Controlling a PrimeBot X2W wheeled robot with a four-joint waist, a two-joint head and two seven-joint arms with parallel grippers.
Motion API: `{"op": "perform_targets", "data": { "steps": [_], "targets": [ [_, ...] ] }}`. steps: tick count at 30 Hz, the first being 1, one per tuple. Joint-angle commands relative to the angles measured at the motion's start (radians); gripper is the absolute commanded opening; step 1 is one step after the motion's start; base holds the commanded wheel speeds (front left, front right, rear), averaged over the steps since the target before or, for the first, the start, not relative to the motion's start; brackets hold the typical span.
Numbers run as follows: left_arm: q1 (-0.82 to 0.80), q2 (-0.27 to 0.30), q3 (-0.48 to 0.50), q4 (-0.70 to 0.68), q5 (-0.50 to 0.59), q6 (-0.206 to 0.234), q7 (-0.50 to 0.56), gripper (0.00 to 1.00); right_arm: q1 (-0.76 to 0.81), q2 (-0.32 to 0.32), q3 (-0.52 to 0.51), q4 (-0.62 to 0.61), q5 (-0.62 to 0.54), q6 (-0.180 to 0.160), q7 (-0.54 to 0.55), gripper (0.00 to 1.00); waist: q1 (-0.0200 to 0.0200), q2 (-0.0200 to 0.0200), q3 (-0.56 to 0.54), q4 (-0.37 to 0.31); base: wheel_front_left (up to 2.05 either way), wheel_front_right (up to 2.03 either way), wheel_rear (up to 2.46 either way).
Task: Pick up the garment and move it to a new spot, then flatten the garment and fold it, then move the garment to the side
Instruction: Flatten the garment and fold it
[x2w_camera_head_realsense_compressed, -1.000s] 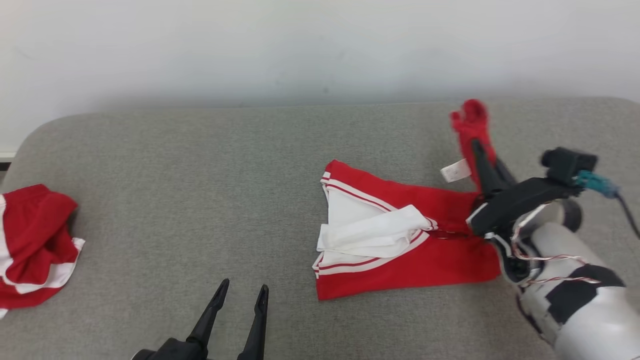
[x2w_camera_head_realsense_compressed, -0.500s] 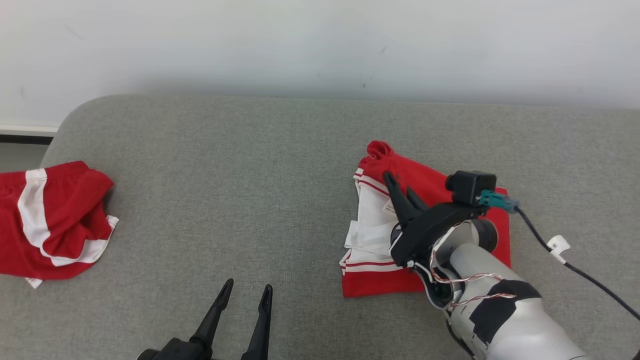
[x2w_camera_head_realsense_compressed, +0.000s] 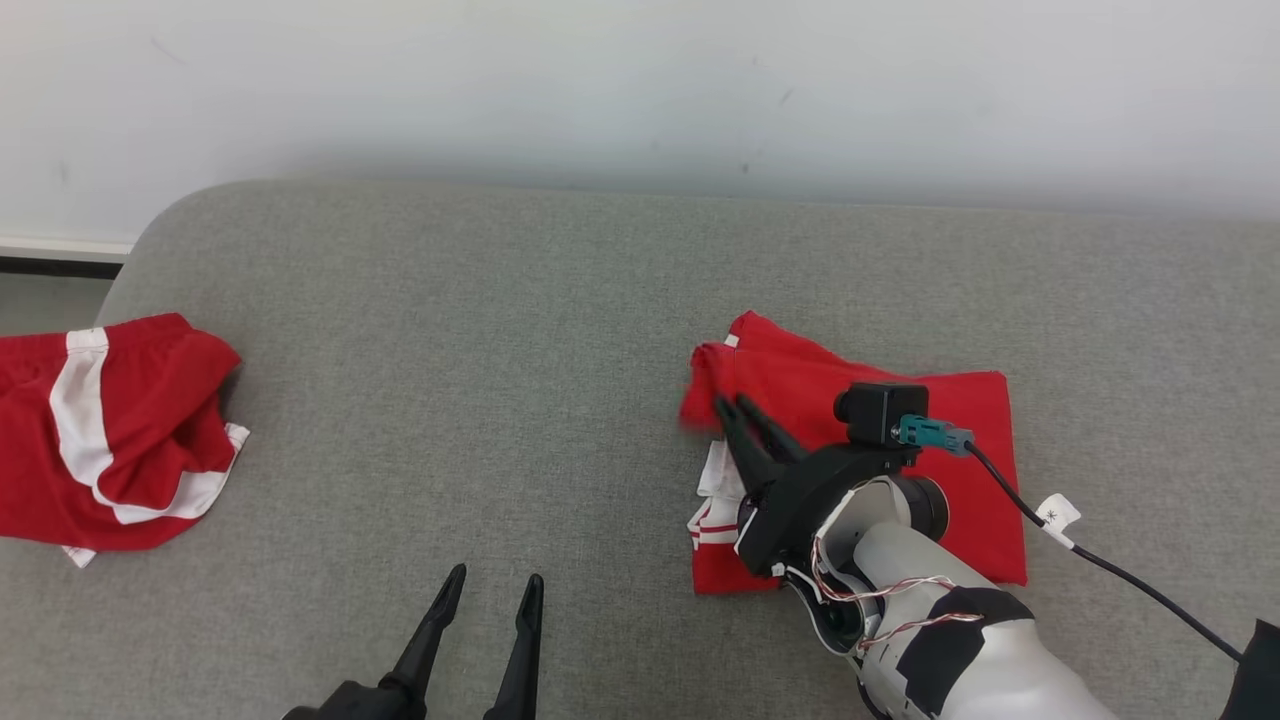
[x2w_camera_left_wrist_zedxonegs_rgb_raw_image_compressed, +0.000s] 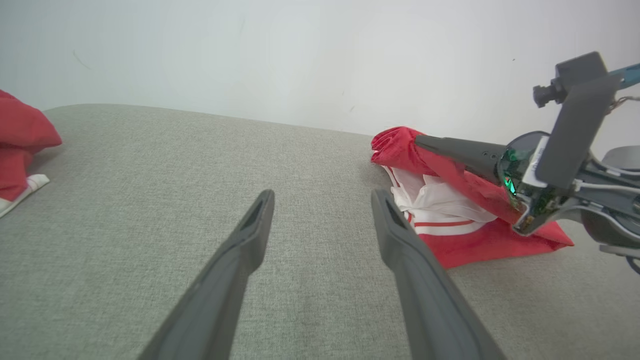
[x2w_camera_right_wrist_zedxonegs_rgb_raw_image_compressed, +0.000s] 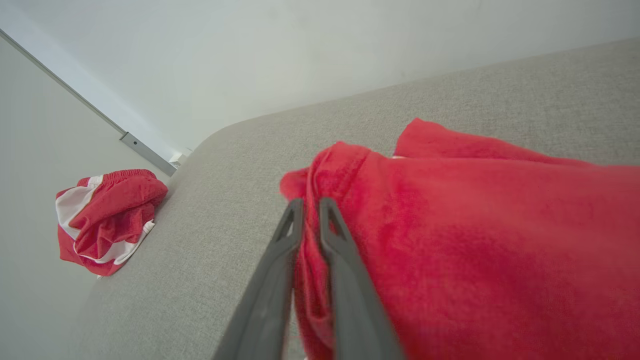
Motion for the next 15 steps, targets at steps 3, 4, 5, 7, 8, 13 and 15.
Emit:
{"op": "perform_targets", "data": {
  "steps": [3, 4, 5, 7, 8, 13, 15],
  "targets": [
    [0.019, -0.005, 0.015, 0.002, 0.015, 0.001, -0.005, 1.0, 0.0, -0.014, 0.005, -0.029, 0.007, -0.001, -0.024, 1.0, -0.0001, 0.0, -0.015, -0.024, 0.0, 0.0, 0.0],
    [0.019, -0.005, 0.015, 0.002, 0.015, 0.001, -0.005, 1.0, 0.0, -0.014, 0.005, -0.029, 0.007, -0.001, -0.024, 1.0, -0.0001, 0.0, -0.015, -0.024, 0.0, 0.0, 0.0],
    [0.021, -0.006, 0.016, 0.002, 0.016, 0.0, -0.006, 1.0, 0.001, -0.021, 0.004, -0.04, 0.01, -0.001, -0.027, 1.0, -0.0001, 0.0, -0.017, -0.03, 0.0, 0.0, 0.0],
    [0.027, -0.007, 0.019, 0.005, 0.018, -0.004, -0.005, 1.0, 0.007, -0.039, 0.001, -0.066, 0.011, -0.001, -0.034, 1.0, -0.0001, 0.0, -0.025, -0.043, 0.0, 0.0, 0.0],
    [0.029, -0.008, 0.02, 0.007, 0.019, -0.005, -0.005, 1.0, 0.008, -0.054, -0.004, -0.078, 0.004, -0.001, -0.036, 1.0, -0.0001, 0.0, -0.029, -0.049, 0.0, 0.0, 0.0],
    [0.043, -0.011, 0.04, 0.009, 0.01, 0.001, -0.005, 1.0, 0.038, -0.141, -0.081, -0.169, -0.103, -0.001, -0.041, 1.0, -0.0001, 0.0, -0.051, -0.09, 0.0, 0.0, 0.0],
    [0.048, -0.015, 0.052, 0.006, -0.001, 0.0, -0.005, 1.0, 0.073, -0.174, -0.143, -0.226, -0.165, -0.001, -0.041, 1.0, -0.0001, 0.0, -0.059, -0.106, 0.0, 0.0, 0.0]
  ]
}}
